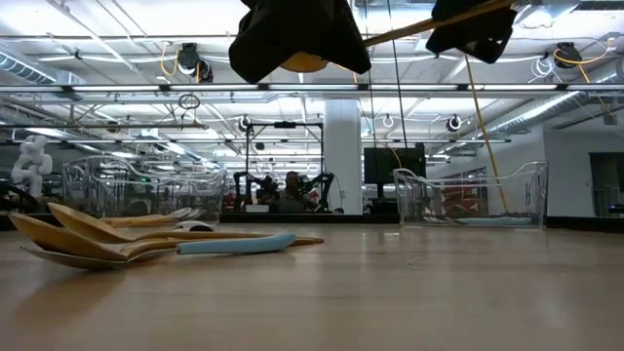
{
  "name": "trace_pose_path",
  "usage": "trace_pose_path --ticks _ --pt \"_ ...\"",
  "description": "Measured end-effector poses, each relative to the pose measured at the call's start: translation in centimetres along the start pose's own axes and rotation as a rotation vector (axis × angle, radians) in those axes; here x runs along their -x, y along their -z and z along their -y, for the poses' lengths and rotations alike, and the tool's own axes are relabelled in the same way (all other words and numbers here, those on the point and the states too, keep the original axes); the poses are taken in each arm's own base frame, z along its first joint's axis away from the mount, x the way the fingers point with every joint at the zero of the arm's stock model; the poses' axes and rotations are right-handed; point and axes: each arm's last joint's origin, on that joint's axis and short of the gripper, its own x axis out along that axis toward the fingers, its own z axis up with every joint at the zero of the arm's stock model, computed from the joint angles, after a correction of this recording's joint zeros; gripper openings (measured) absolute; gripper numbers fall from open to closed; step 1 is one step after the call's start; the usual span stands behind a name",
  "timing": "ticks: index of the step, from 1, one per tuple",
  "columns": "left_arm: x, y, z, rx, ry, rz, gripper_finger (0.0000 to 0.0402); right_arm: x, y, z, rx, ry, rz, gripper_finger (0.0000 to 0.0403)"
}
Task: Sort silverware by color (type)
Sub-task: Put the gold spoon into the bottom transparent bin
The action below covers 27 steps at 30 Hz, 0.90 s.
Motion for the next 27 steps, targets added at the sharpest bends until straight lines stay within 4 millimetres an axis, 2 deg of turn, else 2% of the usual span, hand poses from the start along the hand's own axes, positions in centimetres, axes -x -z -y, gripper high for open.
trace_pose_path --ticks 7,11,16,18,22,27 --pt "0.0 0.0 0.0 -0.029 -0.002 -0.002 0.0008 -0.4 -1.0 1.3 -0.026 -0.067 -0.066 0.0118" --pt "0.0 0.0 0.0 -0.042 -0.004 -0.003 0.0008 -0.4 -1.2 1.5 -0.023 -0.086 -0.080 0.0085" --pt "0.0 0.0 0.0 -0.043 -0.006 -0.003 0.0008 -0.4 -1.2 1.6 -0.008 -0.080 -0.082 0.0024" --pt "0.0 0.0 0.0 -0.037 -0.005 -0.003 0.0009 -0.5 -1.2 1.6 0.001 -0.074 -0.082 0.0019" --pt "-0.3 0.0 -0.1 0.032 0.013 0.000 0.0038 -0.5 -1.1 1.6 0.013 -0.068 -0.086 0.0019" --pt "-0.3 -0.1 -0.2 0.128 0.013 0.003 0.0105 -0.3 -0.5 1.4 0.015 -0.018 -0.094 0.0019"
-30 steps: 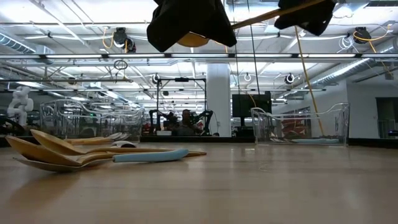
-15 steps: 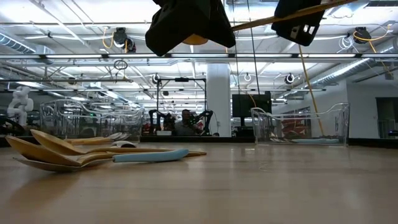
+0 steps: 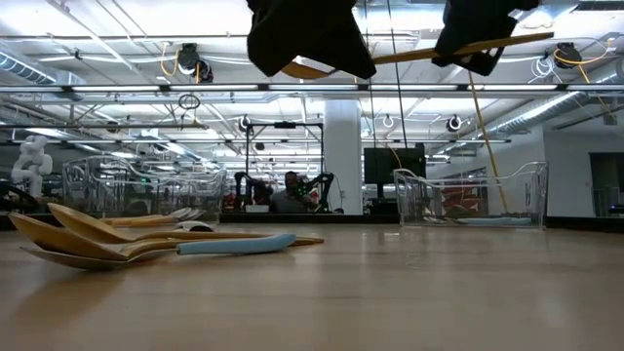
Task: Sort silverware by color (type)
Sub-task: Put the gold spoon into the bottom transparent bin
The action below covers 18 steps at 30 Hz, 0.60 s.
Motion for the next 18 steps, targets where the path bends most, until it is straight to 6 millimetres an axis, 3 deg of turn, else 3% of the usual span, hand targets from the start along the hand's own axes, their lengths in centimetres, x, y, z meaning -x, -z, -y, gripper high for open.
trace_pose_path --ticks 7,18 --pt "1.0 -0.2 0.6 0.138 0.002 0.026 0.0182 0.4 2.3 -1.4 -0.027 0.089 -0.028 0.0019" --pt "2.0 -0.4 0.2 0.255 0.009 0.041 0.0190 3.2 6.2 -4.6 -0.146 0.120 -0.008 0.0019"
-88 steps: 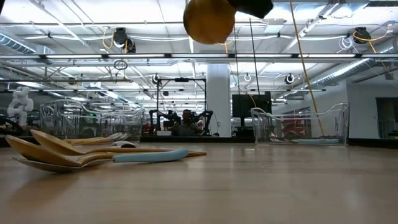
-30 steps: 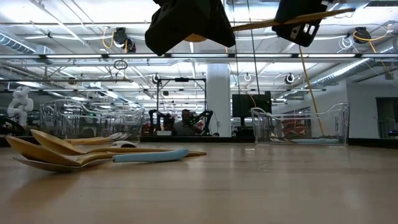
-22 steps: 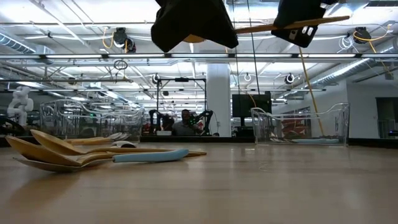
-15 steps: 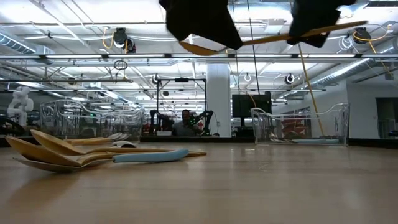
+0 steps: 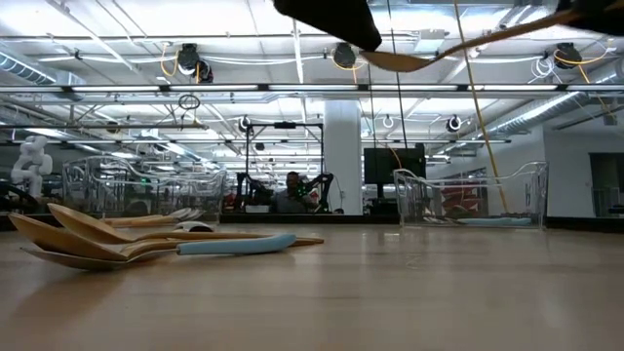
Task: Sort silverware by color (type)
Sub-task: Put the gold spoon into the bottom transparent bin
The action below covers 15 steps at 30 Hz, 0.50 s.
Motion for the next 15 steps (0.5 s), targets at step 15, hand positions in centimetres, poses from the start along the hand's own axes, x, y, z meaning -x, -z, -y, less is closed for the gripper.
trace_pose_path --ticks 15 --pt "1.1 1.4 0.2 0.065 -0.005 -0.065 0.0191 8.0 5.3 -2.6 -0.170 0.195 -0.080 0.0019"
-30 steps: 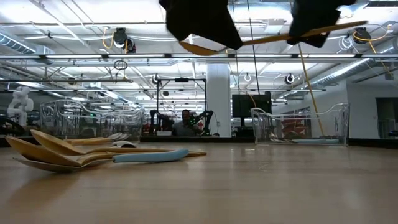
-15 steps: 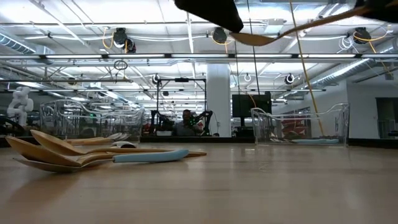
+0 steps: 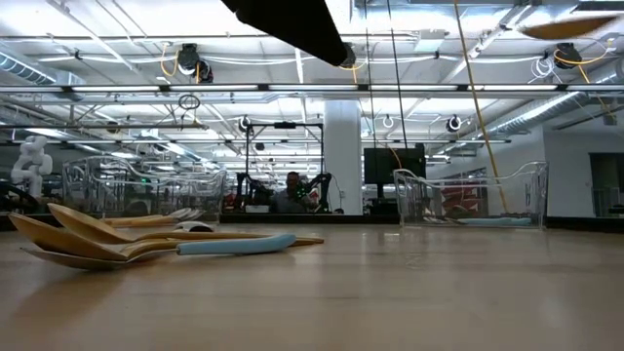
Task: Sort silverware by color (type)
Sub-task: Put the gold spoon into the bottom transparent bin
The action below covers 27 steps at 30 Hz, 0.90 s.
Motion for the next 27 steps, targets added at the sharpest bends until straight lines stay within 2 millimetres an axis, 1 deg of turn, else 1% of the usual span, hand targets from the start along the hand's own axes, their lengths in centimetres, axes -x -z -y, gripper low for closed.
trace_pose_path --ticks 6,11,16,20,27 --pt "-0.1 0.0 -0.1 0.011 -0.002 -0.001 0.0191 1.2 2.4 0.5 -0.071 0.133 -0.090 0.0019" --pt "-0.1 0.0 0.0 0.010 -0.002 -0.002 0.0191 1.6 3.9 1.1 -0.119 0.200 -0.109 0.0019" --pt "-0.1 0.0 0.0 0.004 -0.002 -0.002 0.0191 2.0 4.6 1.8 -0.156 0.242 -0.108 0.0019" --pt "-0.2 0.0 -0.1 0.003 -0.004 -0.003 0.0191 2.4 5.0 2.4 -0.199 0.325 -0.148 0.0019" --pt "-0.7 -0.1 -0.3 0.011 -0.004 -0.013 0.0191 1.4 5.6 2.0 -0.215 0.388 -0.176 0.0023"
